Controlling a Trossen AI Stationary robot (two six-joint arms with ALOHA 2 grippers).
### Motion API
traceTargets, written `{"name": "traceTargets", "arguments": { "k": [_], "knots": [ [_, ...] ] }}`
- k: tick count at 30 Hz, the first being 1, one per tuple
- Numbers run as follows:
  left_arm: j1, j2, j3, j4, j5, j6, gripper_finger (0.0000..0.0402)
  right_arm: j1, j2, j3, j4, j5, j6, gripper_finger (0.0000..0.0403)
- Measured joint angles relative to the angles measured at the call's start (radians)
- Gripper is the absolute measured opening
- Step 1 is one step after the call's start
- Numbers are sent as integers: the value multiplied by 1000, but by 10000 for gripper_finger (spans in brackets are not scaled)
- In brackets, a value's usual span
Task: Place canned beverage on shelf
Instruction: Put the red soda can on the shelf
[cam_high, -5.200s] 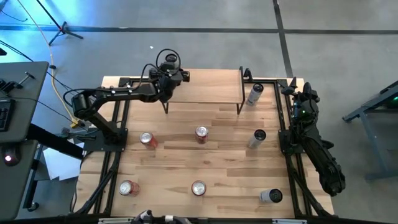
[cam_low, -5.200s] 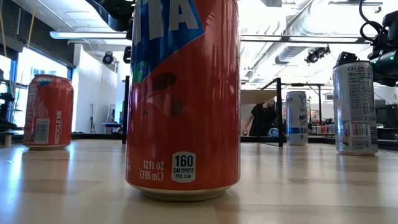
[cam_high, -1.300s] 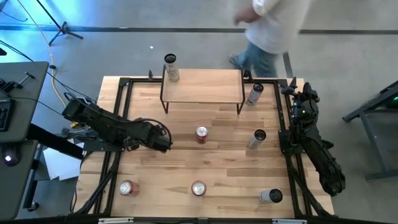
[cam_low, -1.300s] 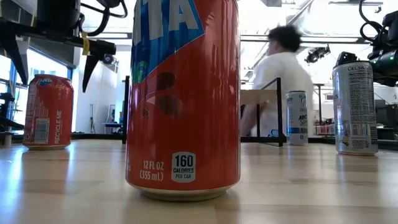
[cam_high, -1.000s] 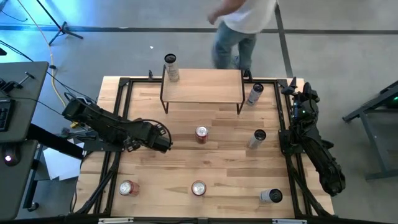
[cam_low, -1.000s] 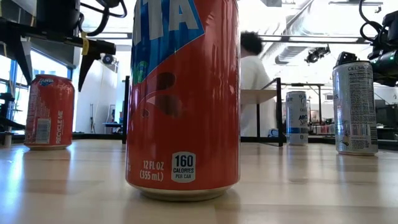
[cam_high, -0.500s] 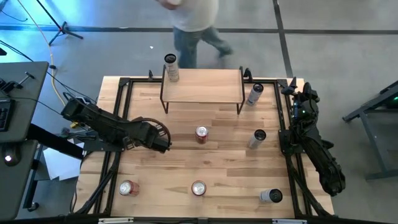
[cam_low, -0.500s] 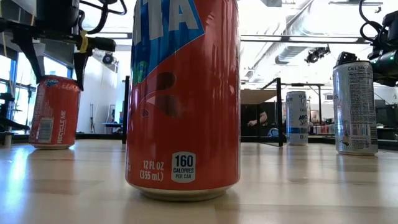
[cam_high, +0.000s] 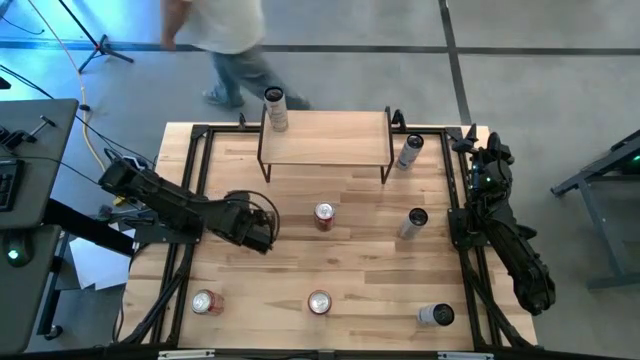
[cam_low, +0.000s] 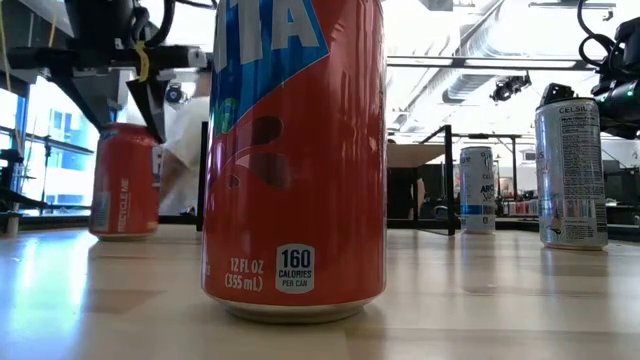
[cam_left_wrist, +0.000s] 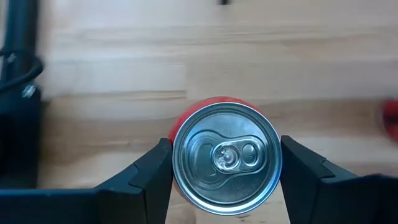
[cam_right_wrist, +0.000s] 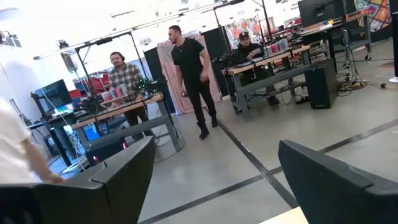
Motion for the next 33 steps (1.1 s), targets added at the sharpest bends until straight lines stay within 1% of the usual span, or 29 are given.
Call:
{"name": "traceTargets", "arguments": {
  "k": [5, 10, 14, 21, 28, 33],
  "knots": [
    [-27, 1, 0, 67, -48, 192, 197, 0, 0, 0, 0, 0, 0, 328],
    [-30, 1, 0, 110, -61, 409, 197, 0, 0, 0, 0, 0, 0, 328],
    [-30, 0, 0, 127, -64, 533, 197, 0, 0, 0, 0, 0, 0, 328],
    [-31, -13, 0, 148, -55, 654, 197, 0, 0, 0, 0, 0, 0, 328],
    [-33, -67, 0, 169, -69, 679, 197, 0, 0, 0, 0, 0, 0, 328],
    [-38, -79, 0, 202, -56, 765, 197, 0, 0, 0, 0, 0, 0, 328]
  ]
}}
